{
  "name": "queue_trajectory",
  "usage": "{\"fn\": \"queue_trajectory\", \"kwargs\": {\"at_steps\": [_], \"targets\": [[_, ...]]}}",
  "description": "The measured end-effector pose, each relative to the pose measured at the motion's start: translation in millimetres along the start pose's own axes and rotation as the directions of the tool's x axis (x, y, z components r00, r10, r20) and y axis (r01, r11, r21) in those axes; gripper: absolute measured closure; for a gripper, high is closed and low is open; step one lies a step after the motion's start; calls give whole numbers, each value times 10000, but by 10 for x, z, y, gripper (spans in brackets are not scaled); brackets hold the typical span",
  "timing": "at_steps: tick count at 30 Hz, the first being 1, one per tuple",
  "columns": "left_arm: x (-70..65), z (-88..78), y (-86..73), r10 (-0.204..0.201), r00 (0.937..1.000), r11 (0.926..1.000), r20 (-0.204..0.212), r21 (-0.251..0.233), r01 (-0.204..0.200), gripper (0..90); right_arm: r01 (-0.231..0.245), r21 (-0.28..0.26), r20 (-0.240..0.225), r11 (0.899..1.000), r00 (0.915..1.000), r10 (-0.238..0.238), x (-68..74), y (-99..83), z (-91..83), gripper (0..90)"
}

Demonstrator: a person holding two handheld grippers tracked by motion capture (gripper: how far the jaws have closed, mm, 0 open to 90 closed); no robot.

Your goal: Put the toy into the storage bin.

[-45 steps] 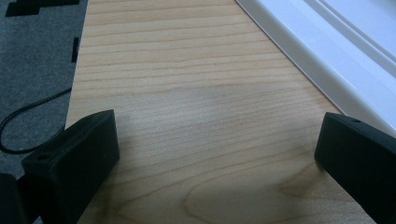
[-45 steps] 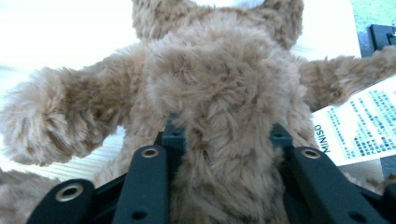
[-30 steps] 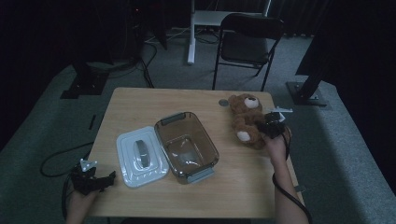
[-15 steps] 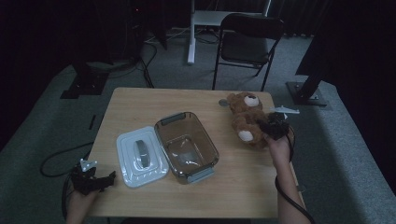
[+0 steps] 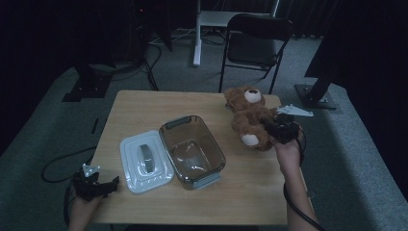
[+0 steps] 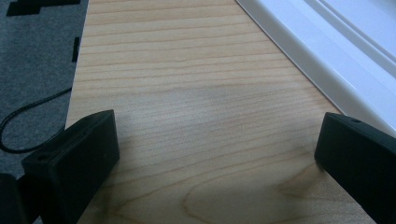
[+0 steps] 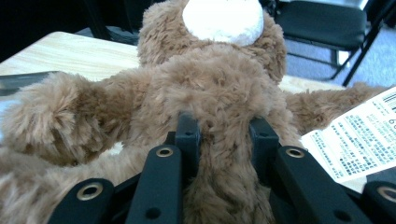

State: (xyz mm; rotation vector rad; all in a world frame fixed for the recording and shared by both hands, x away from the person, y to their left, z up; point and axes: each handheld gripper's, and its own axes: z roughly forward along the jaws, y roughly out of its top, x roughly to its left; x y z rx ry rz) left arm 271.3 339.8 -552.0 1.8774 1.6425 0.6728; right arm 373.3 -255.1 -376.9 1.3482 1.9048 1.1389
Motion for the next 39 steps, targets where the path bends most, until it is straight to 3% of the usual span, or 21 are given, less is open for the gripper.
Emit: {"fn": "queue_trajectory", "kwargs": {"at_steps": [8,16,21,28,35,39], "targets": [[0,0,1,4,10000,10000,-6,-5,-4,6,519,-609,-612,9968,9966,-556,320,173,-224,718],[1,-1,1,17,10000,10000,-1,17,-17,6,935,-1346,-1064,9865,9884,-1082,655,301,-457,718],[1,-1,1,14,10000,10000,-2,15,-14,6,852,-1699,-1537,9818,9818,-1118,826,304,-556,718],[1,-1,1,16,10000,10000,-2,17,-16,6,988,-1644,-2204,9814,9661,-1342,1133,246,-497,718],[2,-1,1,31,10000,10000,-8,16,-31,6,1040,-1398,-2783,9847,9503,-1399,1472,192,-324,718],[3,-1,1,33,10000,10000,-4,12,-33,6,1194,-1290,-2664,9844,9521,-1503,1648,176,-201,717]]}}
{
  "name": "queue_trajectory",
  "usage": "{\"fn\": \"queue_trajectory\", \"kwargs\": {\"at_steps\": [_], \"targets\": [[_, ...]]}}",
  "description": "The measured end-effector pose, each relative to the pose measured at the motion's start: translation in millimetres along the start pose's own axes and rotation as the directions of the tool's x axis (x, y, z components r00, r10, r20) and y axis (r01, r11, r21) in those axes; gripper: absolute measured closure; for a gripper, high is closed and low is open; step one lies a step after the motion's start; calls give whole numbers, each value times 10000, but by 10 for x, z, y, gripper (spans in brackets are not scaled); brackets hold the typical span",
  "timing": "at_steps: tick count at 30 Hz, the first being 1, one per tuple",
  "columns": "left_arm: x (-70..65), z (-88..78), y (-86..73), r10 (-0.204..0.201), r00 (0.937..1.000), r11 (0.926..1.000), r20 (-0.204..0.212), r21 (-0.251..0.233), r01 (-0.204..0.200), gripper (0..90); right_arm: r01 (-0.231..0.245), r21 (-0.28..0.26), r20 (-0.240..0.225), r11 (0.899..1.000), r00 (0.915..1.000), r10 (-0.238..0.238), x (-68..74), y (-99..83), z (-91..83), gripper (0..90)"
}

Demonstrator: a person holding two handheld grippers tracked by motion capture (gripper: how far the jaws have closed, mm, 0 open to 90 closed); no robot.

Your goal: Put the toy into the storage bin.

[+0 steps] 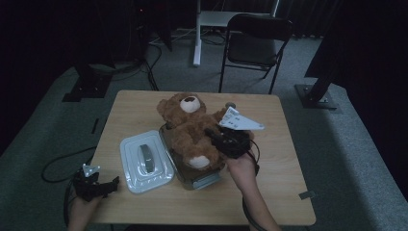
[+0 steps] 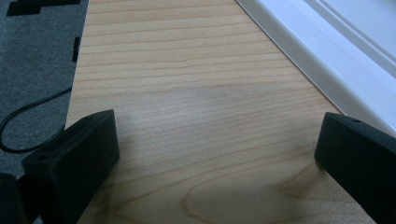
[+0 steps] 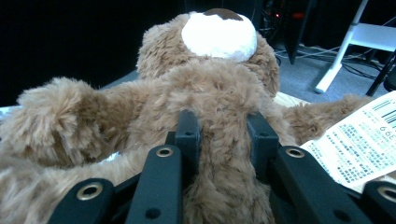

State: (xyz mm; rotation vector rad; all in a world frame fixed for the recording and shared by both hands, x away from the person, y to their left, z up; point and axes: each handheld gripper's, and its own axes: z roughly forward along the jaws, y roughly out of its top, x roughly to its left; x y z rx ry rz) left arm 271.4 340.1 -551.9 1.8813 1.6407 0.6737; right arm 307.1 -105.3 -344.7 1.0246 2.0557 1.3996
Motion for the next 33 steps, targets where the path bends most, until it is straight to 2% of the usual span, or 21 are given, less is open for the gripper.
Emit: {"fn": "queue_trajectory", "kwargs": {"at_steps": [8,11,17,23,29,33], "targets": [[1,1,0,8,10000,10000,-13,-7,-8,6,117,637,291,9979,9995,-135,212,-156,273,716],[-1,0,0,0,10000,10000,-12,-12,0,6,44,686,476,9976,9988,-77,257,-242,332,715],[-5,0,-2,-26,10000,10000,-7,-21,26,6,-119,1021,300,9947,9995,89,301,-400,409,698],[-6,0,-2,-28,10000,10000,-7,-24,28,6,136,1356,172,9907,9997,-160,374,-519,479,684],[-9,1,-4,-44,10000,10000,-21,-52,44,6,-191,1578,2,9873,9998,194,351,-648,564,684],[-10,2,-4,-45,10000,10000,-23,-57,45,6,-215,1630,20,9864,9998,215,358,-666,589,673]]}}
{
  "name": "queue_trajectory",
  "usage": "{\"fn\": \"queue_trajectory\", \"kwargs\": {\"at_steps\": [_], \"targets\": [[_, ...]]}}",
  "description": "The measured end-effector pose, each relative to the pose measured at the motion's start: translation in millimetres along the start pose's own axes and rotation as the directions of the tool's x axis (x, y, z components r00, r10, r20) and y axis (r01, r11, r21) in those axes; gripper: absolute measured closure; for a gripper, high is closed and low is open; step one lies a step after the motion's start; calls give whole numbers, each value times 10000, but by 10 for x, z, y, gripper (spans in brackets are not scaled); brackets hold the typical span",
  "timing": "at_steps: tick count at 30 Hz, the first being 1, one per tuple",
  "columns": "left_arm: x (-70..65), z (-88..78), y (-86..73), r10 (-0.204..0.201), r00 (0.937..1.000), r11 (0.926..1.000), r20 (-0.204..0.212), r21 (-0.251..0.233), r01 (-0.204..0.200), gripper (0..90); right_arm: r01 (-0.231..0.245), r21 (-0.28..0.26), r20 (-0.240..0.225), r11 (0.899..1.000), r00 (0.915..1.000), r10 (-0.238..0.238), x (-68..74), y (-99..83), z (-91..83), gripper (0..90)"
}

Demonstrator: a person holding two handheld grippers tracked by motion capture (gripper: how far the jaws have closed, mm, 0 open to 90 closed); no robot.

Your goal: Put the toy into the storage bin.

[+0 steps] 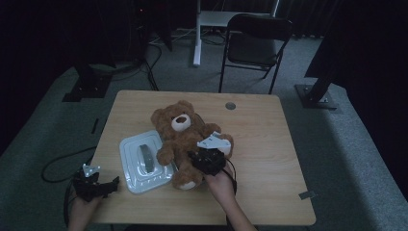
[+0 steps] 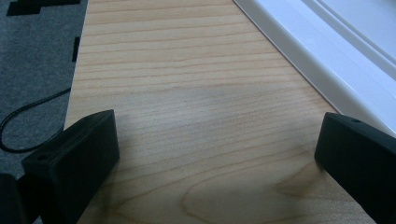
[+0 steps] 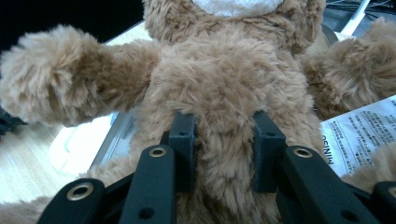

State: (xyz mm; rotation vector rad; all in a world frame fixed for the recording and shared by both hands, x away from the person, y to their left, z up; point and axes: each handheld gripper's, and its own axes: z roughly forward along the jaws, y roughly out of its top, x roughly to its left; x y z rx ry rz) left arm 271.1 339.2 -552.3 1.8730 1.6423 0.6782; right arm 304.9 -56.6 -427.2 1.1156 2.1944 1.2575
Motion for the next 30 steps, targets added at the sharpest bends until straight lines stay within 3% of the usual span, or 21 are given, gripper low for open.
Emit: {"fn": "queue_trajectory", "kwargs": {"at_steps": [2,9,11,14,18,23,26,30], "targets": [[0,0,0,1,10000,10000,0,1,-1,6,-9,60,-42,10000,10000,9,6,-2,4,660],[1,-2,1,6,10000,10000,7,21,-6,6,-402,-55,-505,9992,9979,399,-23,95,-102,434],[0,-1,1,-1,10000,10000,5,14,1,6,-431,-72,-634,9990,9971,426,-43,139,-125,424],[1,-1,1,6,10000,10000,1,21,-6,6,-837,-640,-934,9944,9926,775,-87,219,-222,423],[1,-1,2,22,10000,10000,-10,21,-22,6,-796,-821,-1020,9934,9922,711,-132,408,-252,410],[2,-1,2,24,10000,10000,-9,22,-24,6,-812,-606,-1209,9949,9900,734,-199,654,-108,401],[1,0,1,20,10000,10000,-9,7,-20,6,-1046,-431,-1369,9936,9857,978,-244,803,32,399],[1,0,1,22,10000,10000,-11,4,-22,6,-1199,-141,-1269,9927,9850,1171,-298,980,239,396]]}}
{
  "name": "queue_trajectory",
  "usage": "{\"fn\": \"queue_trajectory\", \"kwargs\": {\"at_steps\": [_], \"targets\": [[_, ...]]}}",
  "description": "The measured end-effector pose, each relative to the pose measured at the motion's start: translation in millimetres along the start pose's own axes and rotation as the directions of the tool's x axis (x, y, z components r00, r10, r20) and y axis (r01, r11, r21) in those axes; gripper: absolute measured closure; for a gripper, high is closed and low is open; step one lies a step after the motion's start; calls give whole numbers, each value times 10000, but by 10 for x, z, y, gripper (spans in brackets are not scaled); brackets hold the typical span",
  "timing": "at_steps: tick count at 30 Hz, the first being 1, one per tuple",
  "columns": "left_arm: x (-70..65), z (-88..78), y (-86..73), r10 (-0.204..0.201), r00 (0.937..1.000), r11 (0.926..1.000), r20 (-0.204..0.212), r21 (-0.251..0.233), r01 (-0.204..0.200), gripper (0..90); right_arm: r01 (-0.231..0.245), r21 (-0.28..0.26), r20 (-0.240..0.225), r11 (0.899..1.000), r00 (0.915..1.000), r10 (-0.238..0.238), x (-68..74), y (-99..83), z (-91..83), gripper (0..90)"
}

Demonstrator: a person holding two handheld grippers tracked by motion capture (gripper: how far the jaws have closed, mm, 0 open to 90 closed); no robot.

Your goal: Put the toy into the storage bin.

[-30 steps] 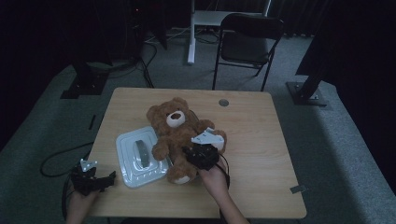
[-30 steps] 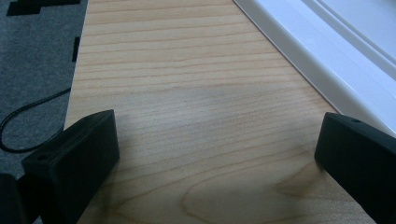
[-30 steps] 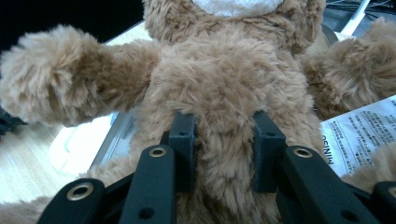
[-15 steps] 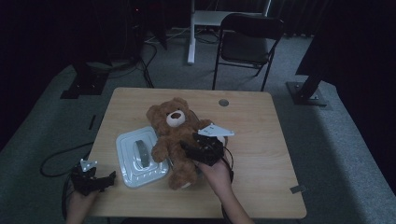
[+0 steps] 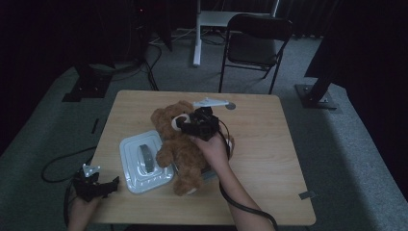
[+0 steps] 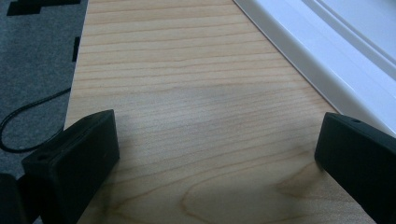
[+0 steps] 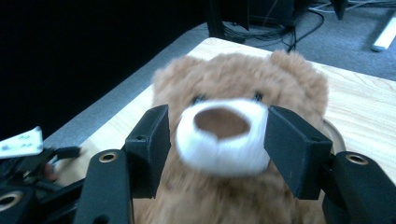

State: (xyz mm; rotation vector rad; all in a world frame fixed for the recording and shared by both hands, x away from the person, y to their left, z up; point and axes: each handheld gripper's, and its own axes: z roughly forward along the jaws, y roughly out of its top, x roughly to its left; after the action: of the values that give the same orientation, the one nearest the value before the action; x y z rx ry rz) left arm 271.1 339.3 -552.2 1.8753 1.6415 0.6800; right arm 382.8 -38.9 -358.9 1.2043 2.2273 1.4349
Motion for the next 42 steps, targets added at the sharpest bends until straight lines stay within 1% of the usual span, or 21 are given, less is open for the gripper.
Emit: {"fn": "queue_trajectory", "kwargs": {"at_steps": [1,2,4,7,10,12,15,21,23,28,32,33,36,39,42], "targets": [[0,0,0,1,10000,10000,2,0,-1,6,-115,64,21,9999,9999,115,-6,35,40,371],[0,0,0,-2,10000,10000,1,-2,2,6,-213,54,-75,9998,9997,213,-11,64,74,365],[0,-1,1,1,10000,10000,7,14,-1,6,-129,160,65,9998,9999,128,-2,121,149,365],[0,-1,0,0,10000,10000,9,12,0,6,-140,405,250,9991,9996,130,2,178,273,365],[0,-1,0,1,10000,10000,7,12,-1,6,-89,698,546,9975,9985,51,-3,191,397,359],[1,-2,1,5,10000,10000,13,27,-5,6,-61,891,696,9960,9976,-1,-11,173,448,359],[0,0,0,-1,10000,10000,-1,0,1,6,31,926,802,9957,9967,-105,-27,136,460,364],[0,0,0,1,10000,10000,-2,-3,-1,6,289,1462,839,9888,9956,-415,-30,87,510,373],[-1,0,-1,-3,10000,10000,-5,0,3,6,178,1489,771,9887,9966,-296,-48,78,519,380],[-2,-1,-1,-2,10000,10000,-8,2,2,6,105,1655,734,9861,9970,-229,-75,15,557,393],[-4,-2,-2,-24,10000,10000,7,28,24,6,-28,1893,708,9819,9974,-108,-115,-48,601,394],[-4,-2,-2,-28,10000,10000,8,25,28,6,-124,1940,710,9809,9975,-14,-124,-58,611,394],[-3,-2,-1,-22,10000,10000,8,29,22,6,-243,2130,684,9768,9976,98,-140,-63,642,394],[-4,-2,-1,-27,10000,10000,8,29,27,6,-150,2290,773,9733,9970,-29,-137,-65,676,394],[-3,-3,-1,-24,10000,10000,11,37,24,6,-186,2431,875,9698,9962,-29,-134,-81,705,394]]}}
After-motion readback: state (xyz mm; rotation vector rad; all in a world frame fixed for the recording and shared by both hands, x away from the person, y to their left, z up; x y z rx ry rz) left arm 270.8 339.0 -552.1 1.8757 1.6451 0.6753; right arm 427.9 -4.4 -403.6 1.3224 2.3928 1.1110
